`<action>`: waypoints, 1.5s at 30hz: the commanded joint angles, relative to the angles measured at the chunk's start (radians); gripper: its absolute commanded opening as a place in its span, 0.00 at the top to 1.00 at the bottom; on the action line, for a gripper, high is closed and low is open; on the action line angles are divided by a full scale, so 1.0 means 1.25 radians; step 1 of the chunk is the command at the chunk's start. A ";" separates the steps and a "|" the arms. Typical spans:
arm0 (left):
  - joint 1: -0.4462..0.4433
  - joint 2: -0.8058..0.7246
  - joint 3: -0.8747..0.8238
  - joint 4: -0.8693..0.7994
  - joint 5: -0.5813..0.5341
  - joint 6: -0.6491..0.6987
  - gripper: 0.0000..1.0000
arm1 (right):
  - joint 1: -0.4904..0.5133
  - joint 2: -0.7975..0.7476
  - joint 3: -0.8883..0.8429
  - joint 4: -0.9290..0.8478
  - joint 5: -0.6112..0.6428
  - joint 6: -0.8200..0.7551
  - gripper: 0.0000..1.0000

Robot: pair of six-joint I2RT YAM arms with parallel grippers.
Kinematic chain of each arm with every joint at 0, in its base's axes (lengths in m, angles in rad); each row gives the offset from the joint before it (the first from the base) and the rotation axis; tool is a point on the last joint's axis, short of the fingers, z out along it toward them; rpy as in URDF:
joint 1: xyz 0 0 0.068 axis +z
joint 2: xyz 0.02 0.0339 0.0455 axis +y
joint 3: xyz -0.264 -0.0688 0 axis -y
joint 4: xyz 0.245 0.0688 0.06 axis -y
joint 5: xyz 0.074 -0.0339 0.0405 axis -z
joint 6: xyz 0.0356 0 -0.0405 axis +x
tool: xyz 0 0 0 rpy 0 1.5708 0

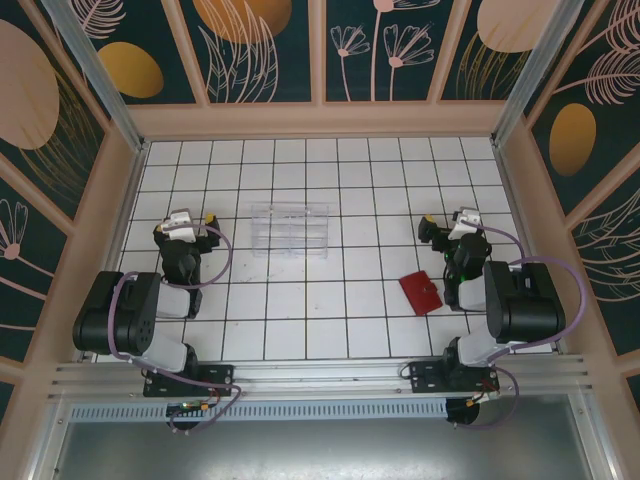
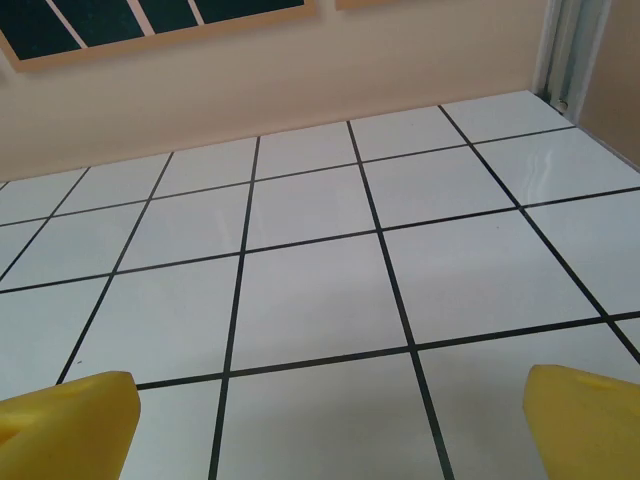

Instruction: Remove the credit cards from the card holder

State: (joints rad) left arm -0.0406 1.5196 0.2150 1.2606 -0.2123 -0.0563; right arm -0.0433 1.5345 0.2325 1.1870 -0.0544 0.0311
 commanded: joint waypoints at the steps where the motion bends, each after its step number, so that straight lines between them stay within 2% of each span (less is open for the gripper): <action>1: 0.005 0.001 0.008 0.026 0.013 -0.007 0.01 | -0.002 0.004 0.007 0.037 -0.006 -0.017 0.01; 25: 0.004 0.000 0.007 0.029 0.013 -0.006 0.01 | 0.000 0.003 0.006 0.037 -0.005 -0.017 0.01; 27: 0.005 -0.002 0.005 0.033 0.012 -0.006 0.01 | 0.008 -0.004 0.015 0.018 0.023 -0.015 0.01; 29: 0.005 -0.036 0.019 -0.021 0.015 -0.002 0.01 | 0.018 -0.044 0.041 -0.060 0.037 -0.024 0.01; 31: 0.003 -0.091 0.048 -0.117 -0.004 -0.009 0.01 | 0.029 -0.098 0.091 -0.202 0.065 -0.032 0.01; 34: -0.002 -0.181 0.098 -0.303 -0.090 -0.073 0.01 | 0.037 -0.172 0.153 -0.405 0.116 -0.018 0.02; 35: -0.001 -0.215 0.104 -0.346 -0.090 -0.094 0.01 | 0.037 -0.199 0.162 -0.464 0.124 -0.001 0.02; 39: -0.015 -0.351 0.109 -0.493 -0.040 -0.193 0.01 | 0.036 -0.316 0.158 -0.654 0.093 0.060 0.02; 45: -0.138 -0.415 0.192 -0.731 0.020 -0.221 0.03 | 0.031 -0.477 0.168 -0.961 0.067 0.237 0.01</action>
State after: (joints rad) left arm -0.1623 1.0096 0.3931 0.5678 -0.2424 -0.2832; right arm -0.0021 0.9913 0.4271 0.2619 0.0360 0.1841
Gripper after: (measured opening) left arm 0.974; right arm 0.987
